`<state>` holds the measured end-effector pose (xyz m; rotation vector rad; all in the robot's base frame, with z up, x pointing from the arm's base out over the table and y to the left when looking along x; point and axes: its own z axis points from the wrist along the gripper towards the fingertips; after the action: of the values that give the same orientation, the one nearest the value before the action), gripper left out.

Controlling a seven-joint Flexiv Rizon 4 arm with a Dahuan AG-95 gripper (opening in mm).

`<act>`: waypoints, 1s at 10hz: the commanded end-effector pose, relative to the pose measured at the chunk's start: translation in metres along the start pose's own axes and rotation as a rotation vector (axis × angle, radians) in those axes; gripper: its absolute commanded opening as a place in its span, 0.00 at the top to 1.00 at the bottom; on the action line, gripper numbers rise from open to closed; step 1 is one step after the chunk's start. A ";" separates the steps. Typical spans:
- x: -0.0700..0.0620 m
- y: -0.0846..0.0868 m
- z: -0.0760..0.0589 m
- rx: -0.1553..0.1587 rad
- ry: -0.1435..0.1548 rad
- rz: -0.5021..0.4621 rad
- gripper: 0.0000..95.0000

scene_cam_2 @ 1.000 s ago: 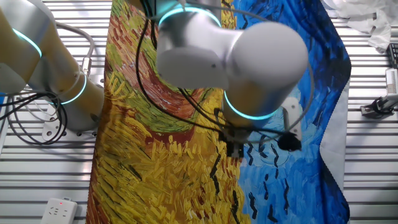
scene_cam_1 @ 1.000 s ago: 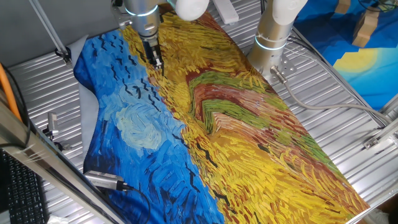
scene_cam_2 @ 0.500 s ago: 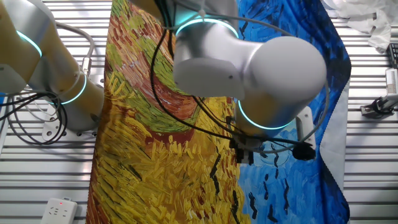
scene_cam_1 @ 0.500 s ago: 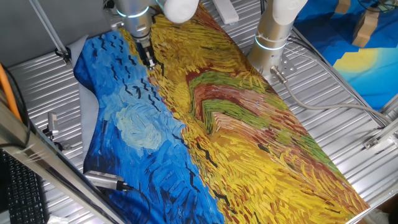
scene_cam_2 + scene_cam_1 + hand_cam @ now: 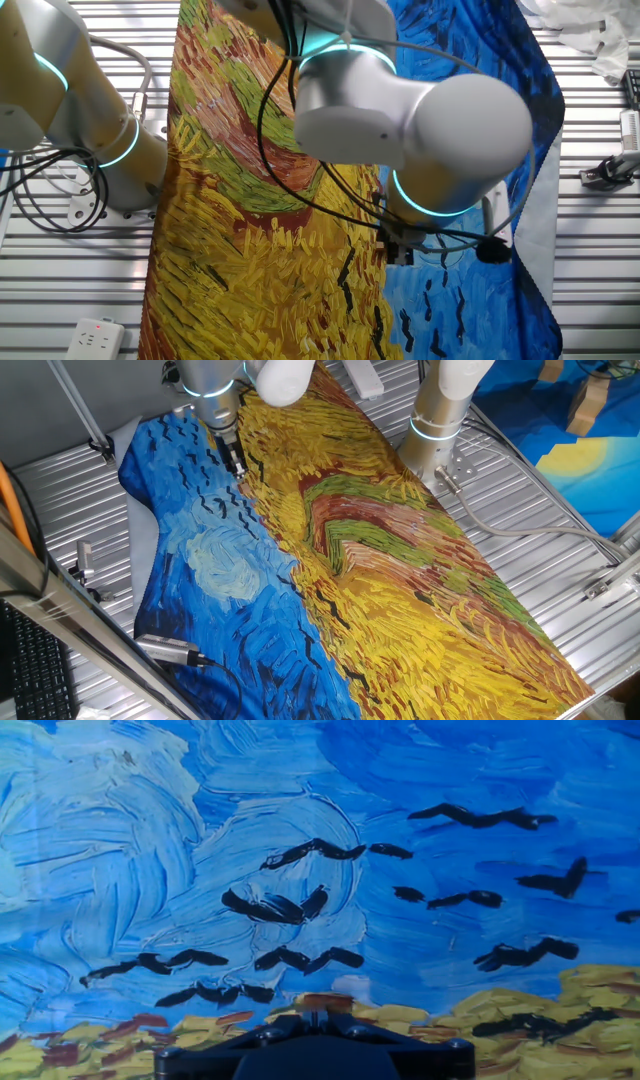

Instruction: Pick up the small block on the left and move it to the right

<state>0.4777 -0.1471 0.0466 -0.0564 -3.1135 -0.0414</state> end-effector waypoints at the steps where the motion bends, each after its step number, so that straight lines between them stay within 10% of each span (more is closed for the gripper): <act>1: 0.001 0.001 0.005 0.005 -0.001 0.005 1.00; 8: 0.002 0.003 0.013 0.010 0.001 -0.005 1.00; 10: 0.001 0.003 0.013 0.011 -0.003 -0.014 0.80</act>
<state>0.4762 -0.1439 0.0341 -0.0345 -3.1188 -0.0213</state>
